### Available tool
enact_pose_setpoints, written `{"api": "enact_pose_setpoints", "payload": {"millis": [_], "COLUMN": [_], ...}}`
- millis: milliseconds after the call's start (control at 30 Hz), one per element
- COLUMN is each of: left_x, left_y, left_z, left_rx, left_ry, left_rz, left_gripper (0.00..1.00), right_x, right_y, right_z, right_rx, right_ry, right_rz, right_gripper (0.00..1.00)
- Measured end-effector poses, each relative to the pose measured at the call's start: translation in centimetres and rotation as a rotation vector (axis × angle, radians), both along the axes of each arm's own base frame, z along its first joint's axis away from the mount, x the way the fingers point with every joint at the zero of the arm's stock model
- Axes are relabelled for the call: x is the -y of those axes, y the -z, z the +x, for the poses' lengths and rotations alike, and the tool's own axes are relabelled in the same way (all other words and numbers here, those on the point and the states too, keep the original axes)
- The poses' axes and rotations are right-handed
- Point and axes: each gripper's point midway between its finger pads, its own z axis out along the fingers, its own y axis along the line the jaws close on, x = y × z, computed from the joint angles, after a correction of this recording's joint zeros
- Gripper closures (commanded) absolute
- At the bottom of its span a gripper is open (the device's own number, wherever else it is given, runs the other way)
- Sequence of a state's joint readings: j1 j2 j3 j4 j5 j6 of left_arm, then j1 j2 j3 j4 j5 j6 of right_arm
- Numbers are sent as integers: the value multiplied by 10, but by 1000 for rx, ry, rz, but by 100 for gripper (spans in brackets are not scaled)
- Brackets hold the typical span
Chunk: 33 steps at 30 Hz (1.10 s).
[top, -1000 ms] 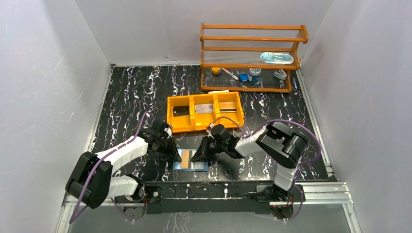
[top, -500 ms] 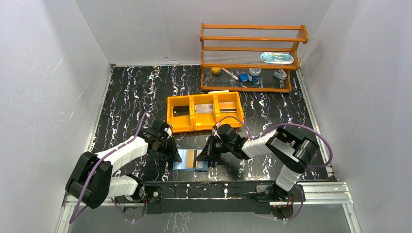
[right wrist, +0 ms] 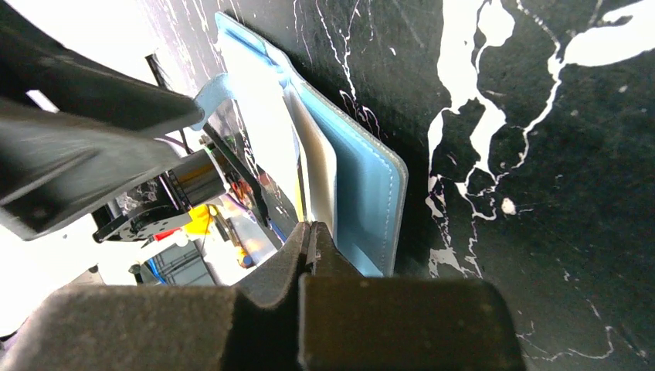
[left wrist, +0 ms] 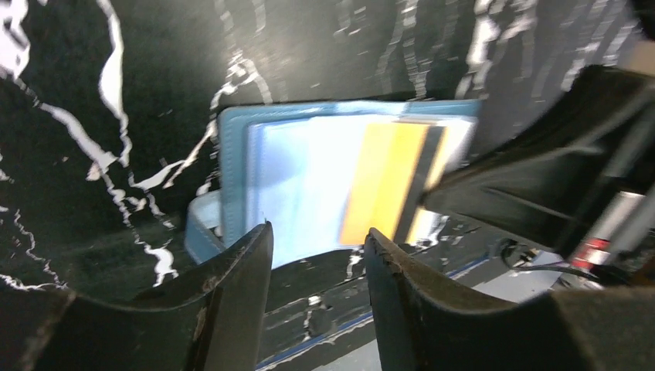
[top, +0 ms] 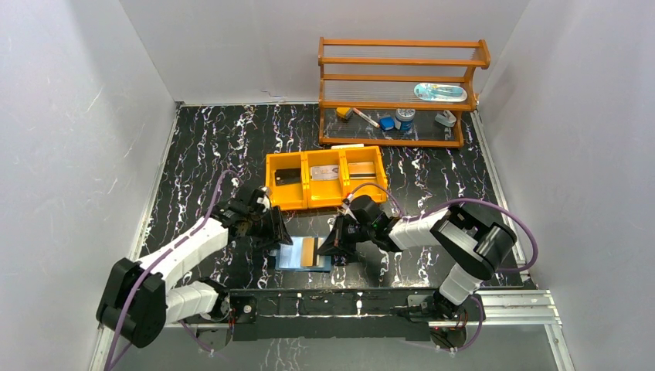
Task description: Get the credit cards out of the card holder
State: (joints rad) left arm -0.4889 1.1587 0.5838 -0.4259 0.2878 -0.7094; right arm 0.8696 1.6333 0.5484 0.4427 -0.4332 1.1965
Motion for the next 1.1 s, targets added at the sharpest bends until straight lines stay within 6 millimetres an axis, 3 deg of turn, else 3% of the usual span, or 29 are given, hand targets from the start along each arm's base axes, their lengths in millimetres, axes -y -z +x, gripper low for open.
{"api": "enact_pose_setpoints", "payload": {"millis": [133, 267, 367, 600, 867, 1000, 1100], "left_x": [18, 39, 47, 45, 44, 44, 44], "left_y": [-31, -40, -28, 20, 29, 30, 30], "left_z": [16, 17, 12, -18, -24, -24, -24], "left_rx": [96, 99, 47, -115, -133, -135, -134], "left_ry": [23, 82, 107, 127, 92, 86, 85], "left_rz": [-100, -201, -225, -177, -179, -179, -177], "left_gripper": [59, 65, 67, 84, 89, 90, 90], "right_x": [0, 0, 0, -3, -7, -12, -15], "right_y": [1, 2, 2, 7, 11, 11, 12], "right_z": [0, 0, 1, 2, 2, 3, 4], "right_rx": [-5, -5, -7, -31, -67, -67, -65], "right_ry": [2, 5, 8, 27, 55, 56, 58], "right_rz": [-3, -4, -2, 17, 47, 65, 75], "right_gripper": [100, 99, 98, 92, 77, 80, 95]}}
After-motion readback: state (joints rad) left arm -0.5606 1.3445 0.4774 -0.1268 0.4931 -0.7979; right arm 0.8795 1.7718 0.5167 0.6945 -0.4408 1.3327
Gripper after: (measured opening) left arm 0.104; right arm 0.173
